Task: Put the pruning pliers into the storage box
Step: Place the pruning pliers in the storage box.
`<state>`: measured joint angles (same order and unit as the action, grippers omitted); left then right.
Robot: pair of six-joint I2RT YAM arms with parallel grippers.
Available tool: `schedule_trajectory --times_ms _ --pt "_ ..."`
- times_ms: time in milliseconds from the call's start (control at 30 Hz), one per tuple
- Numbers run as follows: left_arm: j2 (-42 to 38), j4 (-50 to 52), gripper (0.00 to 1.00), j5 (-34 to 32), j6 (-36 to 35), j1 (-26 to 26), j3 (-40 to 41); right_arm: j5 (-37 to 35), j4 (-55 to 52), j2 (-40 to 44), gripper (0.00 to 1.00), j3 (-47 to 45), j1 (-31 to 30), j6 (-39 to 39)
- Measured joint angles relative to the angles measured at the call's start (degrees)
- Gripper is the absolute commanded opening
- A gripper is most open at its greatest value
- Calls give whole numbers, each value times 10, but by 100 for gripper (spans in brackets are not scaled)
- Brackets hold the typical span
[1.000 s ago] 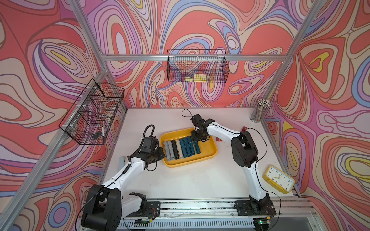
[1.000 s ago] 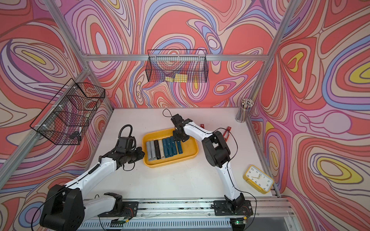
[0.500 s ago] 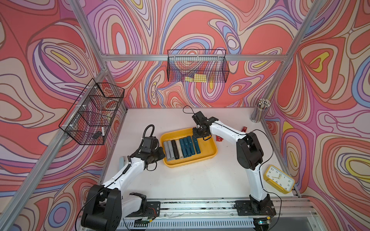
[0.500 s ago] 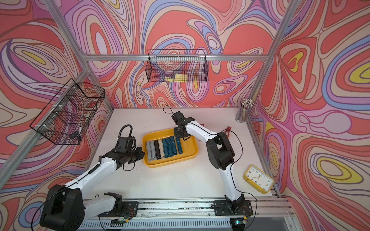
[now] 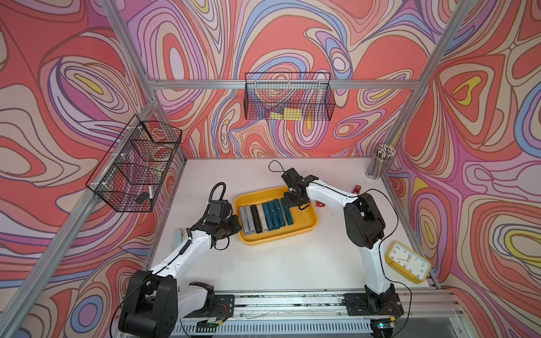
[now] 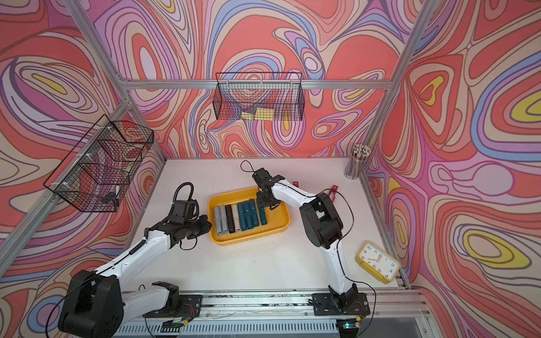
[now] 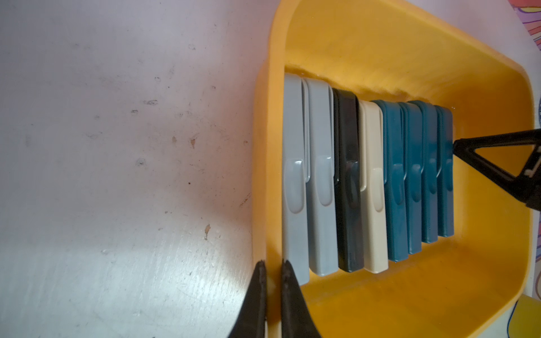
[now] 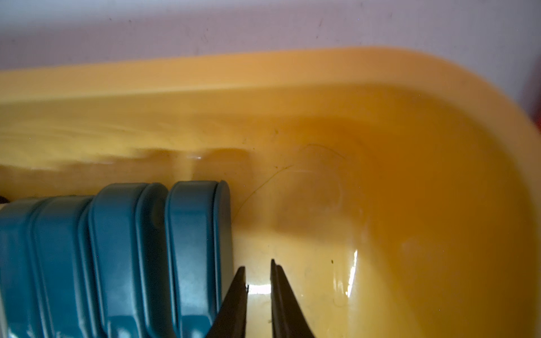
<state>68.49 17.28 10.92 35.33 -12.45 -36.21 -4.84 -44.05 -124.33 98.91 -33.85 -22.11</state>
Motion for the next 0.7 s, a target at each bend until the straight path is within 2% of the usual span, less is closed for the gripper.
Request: schedule_trajectory --times_ms 700 --pt "0 0 3 0 0 0 0 19 43 -18 18 -4 0 0"
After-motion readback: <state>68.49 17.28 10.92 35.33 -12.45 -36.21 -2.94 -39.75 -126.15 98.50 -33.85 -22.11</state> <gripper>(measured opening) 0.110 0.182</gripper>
